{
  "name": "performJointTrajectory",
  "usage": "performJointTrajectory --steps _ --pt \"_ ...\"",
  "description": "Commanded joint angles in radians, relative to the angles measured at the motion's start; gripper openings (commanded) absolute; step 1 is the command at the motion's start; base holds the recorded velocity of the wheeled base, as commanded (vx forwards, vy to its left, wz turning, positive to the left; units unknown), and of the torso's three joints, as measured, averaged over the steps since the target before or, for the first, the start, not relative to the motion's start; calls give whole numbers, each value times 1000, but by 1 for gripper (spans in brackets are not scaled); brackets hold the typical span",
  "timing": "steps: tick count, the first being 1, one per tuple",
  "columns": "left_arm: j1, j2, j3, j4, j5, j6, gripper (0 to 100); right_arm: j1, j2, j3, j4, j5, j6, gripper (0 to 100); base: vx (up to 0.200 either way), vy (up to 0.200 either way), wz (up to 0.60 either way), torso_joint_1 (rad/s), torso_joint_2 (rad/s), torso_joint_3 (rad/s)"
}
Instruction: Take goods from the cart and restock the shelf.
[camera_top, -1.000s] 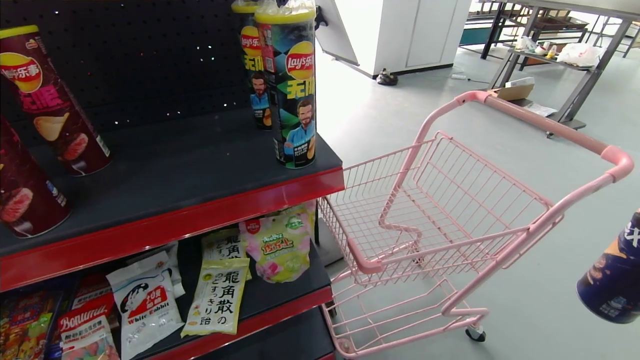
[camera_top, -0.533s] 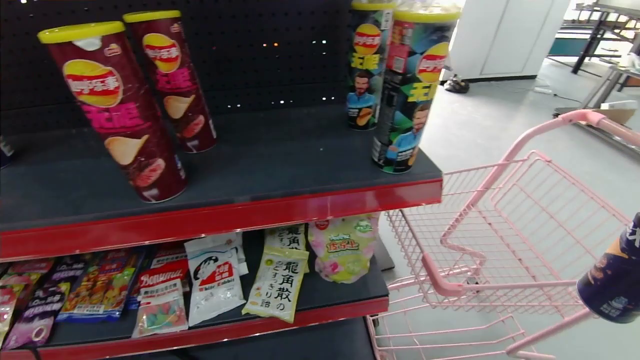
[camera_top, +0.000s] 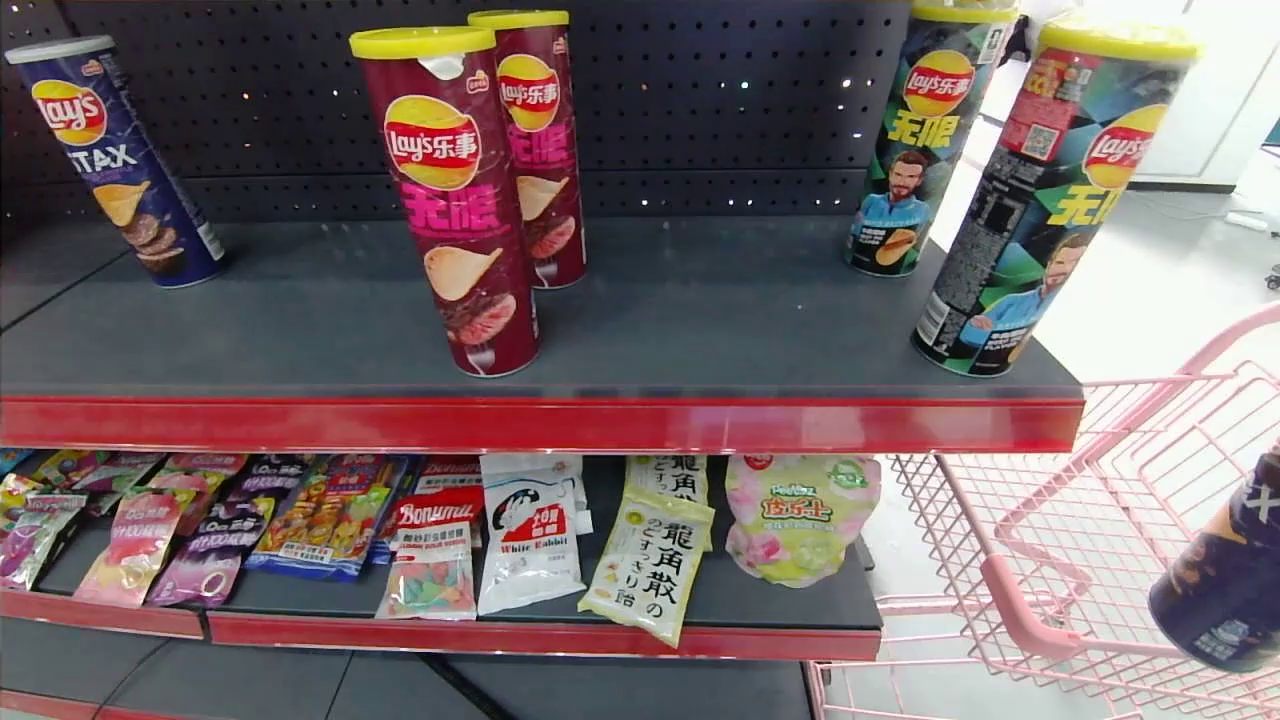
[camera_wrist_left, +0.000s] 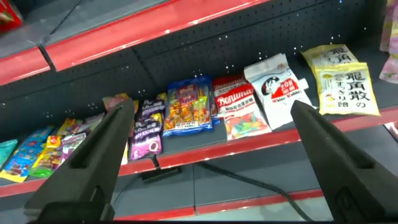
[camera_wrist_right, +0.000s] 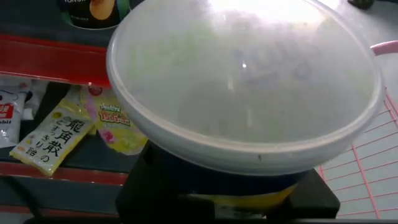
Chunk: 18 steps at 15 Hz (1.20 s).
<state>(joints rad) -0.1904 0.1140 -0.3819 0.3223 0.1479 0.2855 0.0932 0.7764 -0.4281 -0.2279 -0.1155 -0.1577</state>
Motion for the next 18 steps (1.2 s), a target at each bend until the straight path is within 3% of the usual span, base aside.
performJointTrajectory --steps 1,7,18 --pt "0 -1 0 0 1 0 100 0 -29 19 -1 0 0 0 0 0 0 0 0 0" --pt "0 1 0 1 1 3 100 0 -37 26 -1 -6 -3 0 0 0 0 8 -31 -18" --pt "0 -1 -3 0 1 7 100 -1 -29 12 -2 -6 -16 0 0 0 0 185 -519 -334"
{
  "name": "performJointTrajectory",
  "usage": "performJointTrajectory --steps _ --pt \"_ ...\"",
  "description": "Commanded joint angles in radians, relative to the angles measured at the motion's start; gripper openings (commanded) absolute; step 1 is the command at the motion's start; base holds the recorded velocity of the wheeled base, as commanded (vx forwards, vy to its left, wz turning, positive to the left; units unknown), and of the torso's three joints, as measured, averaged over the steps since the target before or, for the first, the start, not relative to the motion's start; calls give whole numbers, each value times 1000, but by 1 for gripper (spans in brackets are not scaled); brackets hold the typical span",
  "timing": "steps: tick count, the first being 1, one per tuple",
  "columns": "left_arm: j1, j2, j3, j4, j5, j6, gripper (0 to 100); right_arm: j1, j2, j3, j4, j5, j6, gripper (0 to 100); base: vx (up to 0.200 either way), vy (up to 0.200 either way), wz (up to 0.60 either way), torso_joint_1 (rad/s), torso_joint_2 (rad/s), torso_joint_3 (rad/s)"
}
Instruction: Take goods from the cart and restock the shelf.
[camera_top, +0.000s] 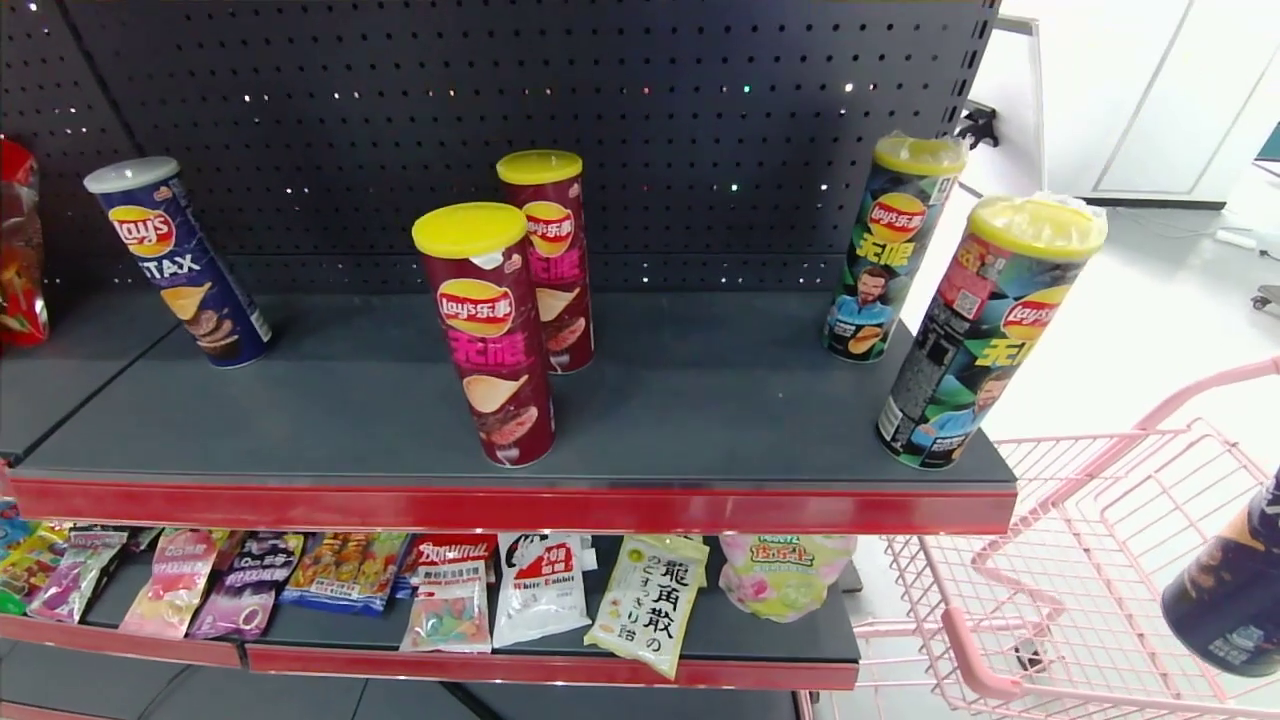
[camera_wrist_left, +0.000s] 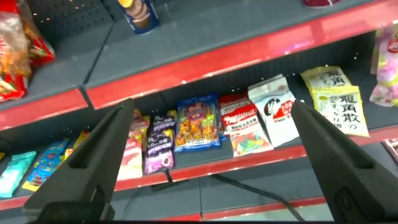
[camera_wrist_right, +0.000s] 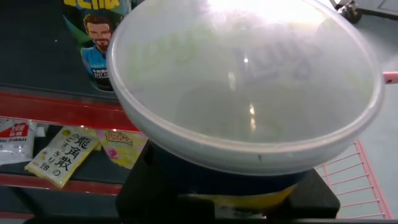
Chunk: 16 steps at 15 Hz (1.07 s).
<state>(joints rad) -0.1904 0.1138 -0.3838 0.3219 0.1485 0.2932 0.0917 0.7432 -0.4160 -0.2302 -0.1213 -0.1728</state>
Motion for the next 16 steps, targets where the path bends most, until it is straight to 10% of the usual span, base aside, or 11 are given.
performJointTrajectory --steps 1,16 --pt "0 0 -1 0 0 0 100 0 5 0 0 0 -1 0 0 0 0 168 -413 -246" --pt "0 0 5 2 0 1 100 0 16 8 3 0 -14 0 0 0 -120 59 -142 -83"
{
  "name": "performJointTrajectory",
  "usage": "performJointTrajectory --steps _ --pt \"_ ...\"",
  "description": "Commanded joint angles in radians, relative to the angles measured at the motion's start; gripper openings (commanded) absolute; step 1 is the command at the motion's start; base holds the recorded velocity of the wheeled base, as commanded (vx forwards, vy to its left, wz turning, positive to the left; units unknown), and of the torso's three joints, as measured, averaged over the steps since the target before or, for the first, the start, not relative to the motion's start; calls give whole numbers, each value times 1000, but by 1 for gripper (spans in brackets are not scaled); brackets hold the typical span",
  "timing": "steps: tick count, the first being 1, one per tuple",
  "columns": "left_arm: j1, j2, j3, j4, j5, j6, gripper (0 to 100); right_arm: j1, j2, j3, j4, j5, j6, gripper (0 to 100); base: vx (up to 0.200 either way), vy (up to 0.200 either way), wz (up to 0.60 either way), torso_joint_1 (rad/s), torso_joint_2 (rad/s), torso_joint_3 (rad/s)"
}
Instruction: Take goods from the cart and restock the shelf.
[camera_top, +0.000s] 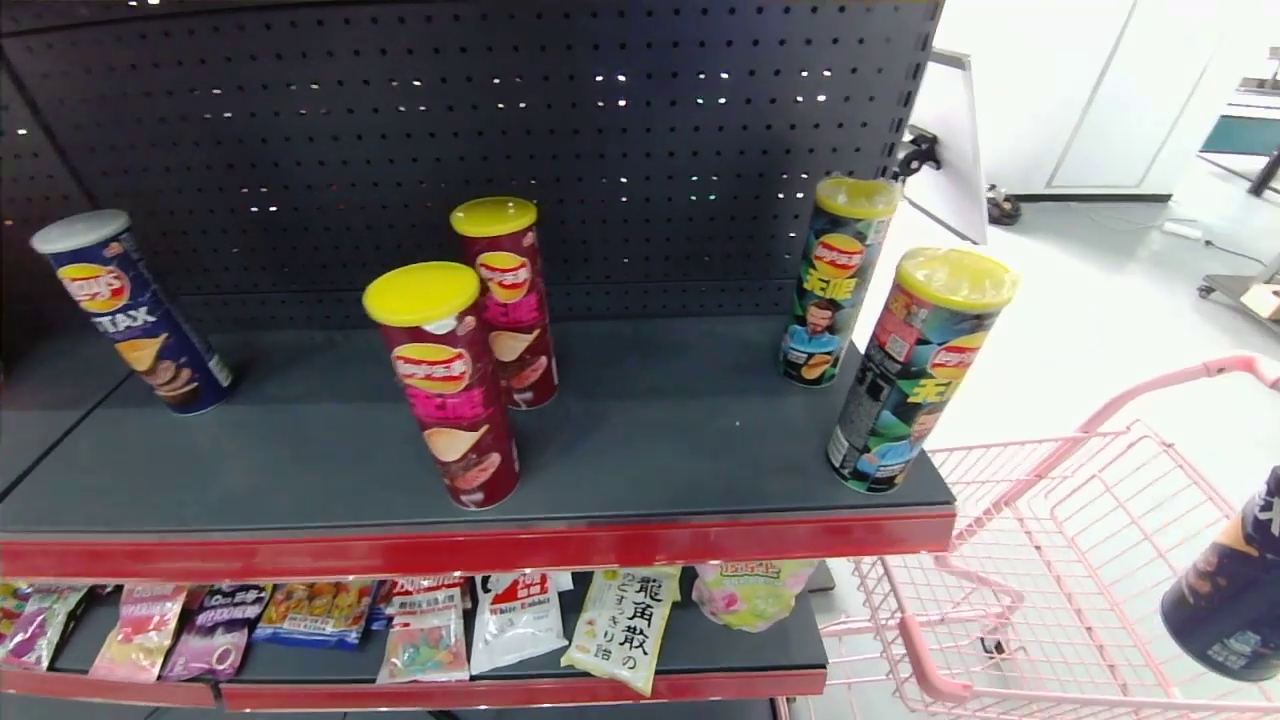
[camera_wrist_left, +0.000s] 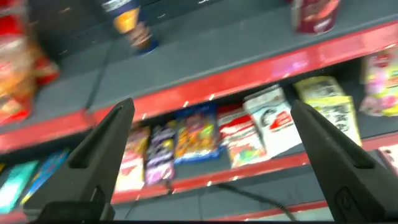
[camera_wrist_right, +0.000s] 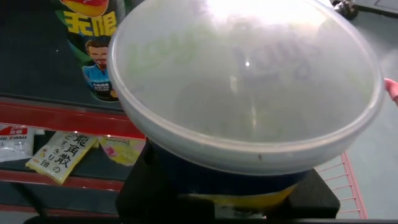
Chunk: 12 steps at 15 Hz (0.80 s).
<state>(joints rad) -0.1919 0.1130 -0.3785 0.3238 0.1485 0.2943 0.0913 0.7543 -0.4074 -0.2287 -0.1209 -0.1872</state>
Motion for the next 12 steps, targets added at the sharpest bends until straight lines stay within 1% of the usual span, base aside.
performJointTrajectory --steps 1,7,9,11,12 --pt "2 1 0 0 0 0 100 1 7 -1 2 0 0 0 0 0 0 0 0 0" --pt "2 1 0 1 0 0 100 2 7 7 2 1 -1 0 0 0 0 0 0 0" --pt "2 -3 1 1 0 20 100 2 7 13 2 1 -1 0 0 0 0 0 0 0" --pt "2 -7 7 4 2 23 100 2 7 15 2 1 -1 0 0 0 0 0 0 0" --pt "3 -7 9 4 5 29 100 1 7 15 2 1 -1 0 -200 0 0 2 2 2"
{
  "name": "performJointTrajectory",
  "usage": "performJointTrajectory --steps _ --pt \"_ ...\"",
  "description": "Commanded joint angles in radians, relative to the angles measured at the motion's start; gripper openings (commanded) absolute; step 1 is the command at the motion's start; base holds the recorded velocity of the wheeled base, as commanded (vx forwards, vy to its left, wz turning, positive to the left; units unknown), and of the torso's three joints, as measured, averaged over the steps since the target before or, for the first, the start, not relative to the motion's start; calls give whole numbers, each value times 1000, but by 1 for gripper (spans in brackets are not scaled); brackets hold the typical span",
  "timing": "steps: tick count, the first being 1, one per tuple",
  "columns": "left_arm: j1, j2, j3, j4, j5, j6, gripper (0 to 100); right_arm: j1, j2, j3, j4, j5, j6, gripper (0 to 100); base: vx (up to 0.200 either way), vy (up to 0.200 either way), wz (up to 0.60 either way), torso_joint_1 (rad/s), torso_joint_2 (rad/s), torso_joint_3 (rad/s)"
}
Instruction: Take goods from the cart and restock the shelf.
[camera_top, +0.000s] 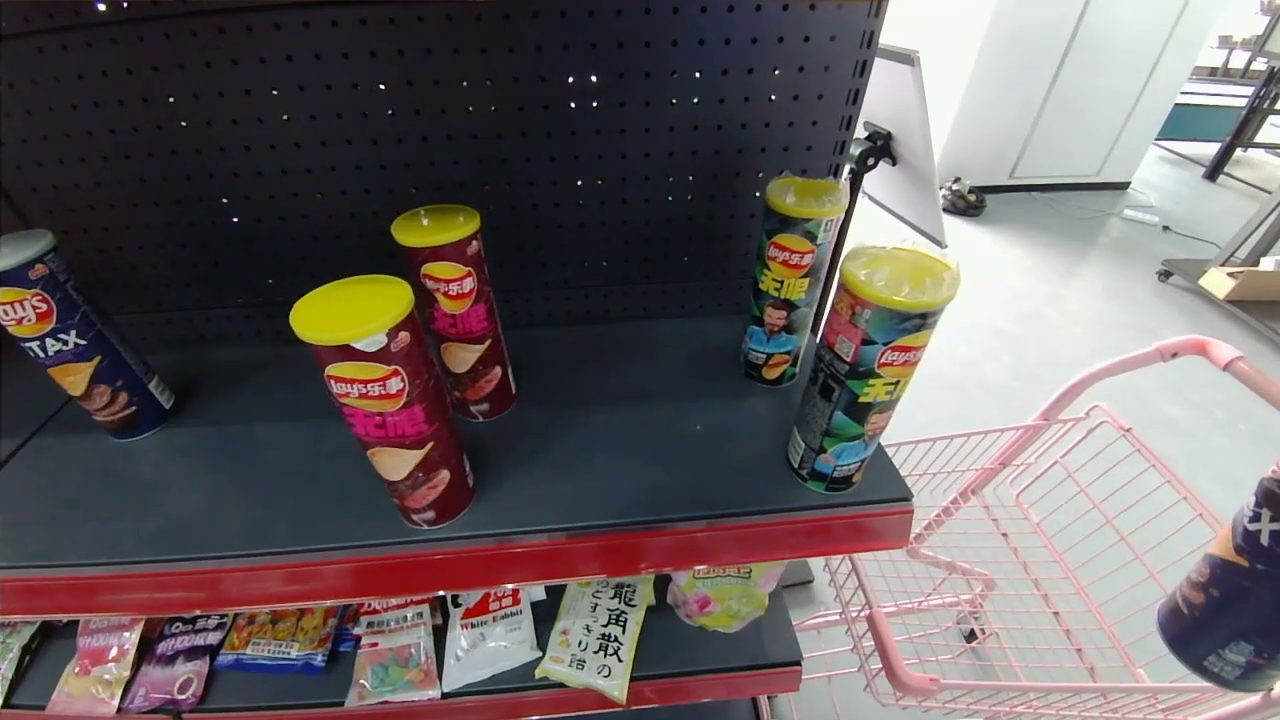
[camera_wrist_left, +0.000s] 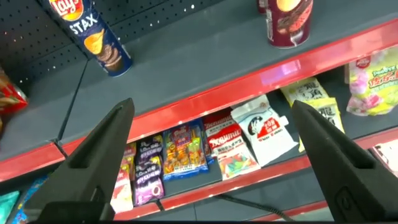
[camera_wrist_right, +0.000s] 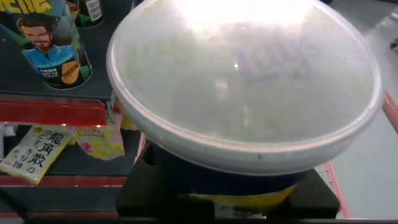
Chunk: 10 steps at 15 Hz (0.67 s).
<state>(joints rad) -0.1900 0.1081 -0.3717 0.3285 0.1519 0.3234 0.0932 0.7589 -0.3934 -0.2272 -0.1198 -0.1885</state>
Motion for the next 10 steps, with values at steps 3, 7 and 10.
performJointTrajectory --steps 3,7,10 --pt "0 -4 5 0 1 3 100 -1 -1 2 0 -1 0 0 -133 0 0 5 2 -2" --pt "0 -15 4 -2 -2 3 100 0 -3 1 -1 6 0 0 0 0 0 0 0 0" --pt "0 -15 4 -2 -2 3 100 3 -33 2 -1 78 8 0 0 133 0 2 0 5"
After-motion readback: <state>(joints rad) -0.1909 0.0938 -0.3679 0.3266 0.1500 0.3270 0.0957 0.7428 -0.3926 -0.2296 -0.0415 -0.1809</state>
